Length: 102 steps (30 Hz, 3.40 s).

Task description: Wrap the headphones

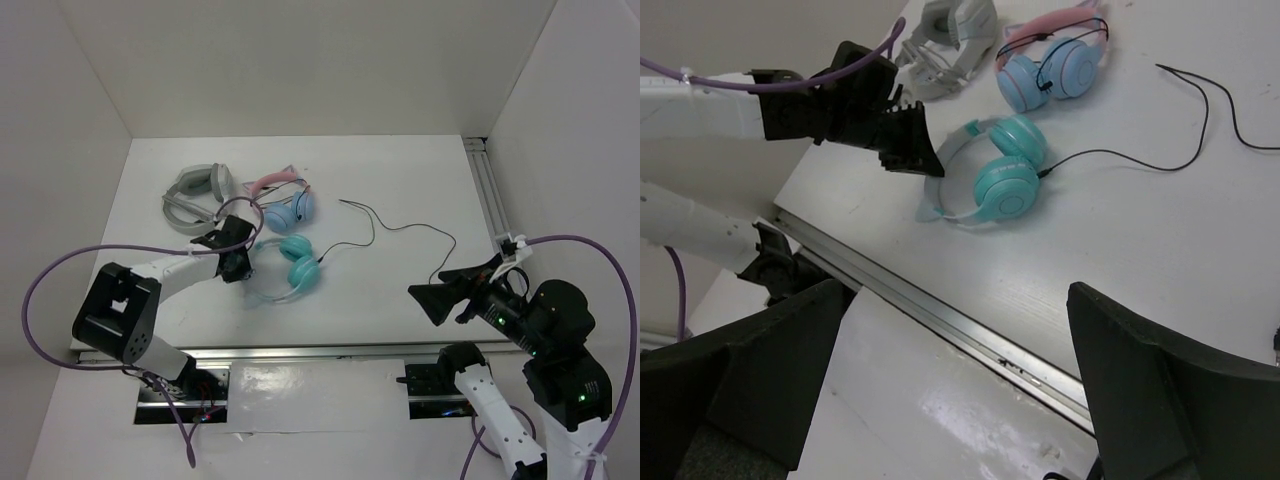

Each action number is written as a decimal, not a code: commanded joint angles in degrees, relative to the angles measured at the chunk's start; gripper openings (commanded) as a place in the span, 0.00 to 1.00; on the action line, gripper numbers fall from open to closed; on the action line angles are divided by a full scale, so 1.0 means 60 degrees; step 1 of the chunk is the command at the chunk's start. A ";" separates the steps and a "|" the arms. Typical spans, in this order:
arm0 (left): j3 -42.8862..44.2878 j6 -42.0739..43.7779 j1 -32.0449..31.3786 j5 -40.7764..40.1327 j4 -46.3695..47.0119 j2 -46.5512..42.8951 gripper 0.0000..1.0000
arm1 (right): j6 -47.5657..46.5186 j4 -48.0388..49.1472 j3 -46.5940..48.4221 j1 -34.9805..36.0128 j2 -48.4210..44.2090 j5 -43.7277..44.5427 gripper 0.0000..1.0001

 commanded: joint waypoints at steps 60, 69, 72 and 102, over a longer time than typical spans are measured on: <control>1.3329 0.2850 0.0979 0.0734 -0.8635 -0.2155 0.00 | -0.2672 1.4785 -0.4326 0.3946 0.8165 0.3758 0.91; 1.3535 0.2674 0.0979 -0.0157 -0.8723 -0.2464 0.00 | -0.2248 1.5417 -0.4751 0.4034 0.8943 0.3116 0.19; 1.3360 0.2587 0.0979 -0.0496 -0.8811 -0.2464 0.00 | -0.2072 1.5623 -0.5424 0.4122 0.8417 0.3115 0.19; 0.6256 0.5119 -0.4965 -0.4494 -0.5515 -0.1471 0.00 | -0.2745 0.6909 -0.1633 0.6481 0.4371 0.8071 0.00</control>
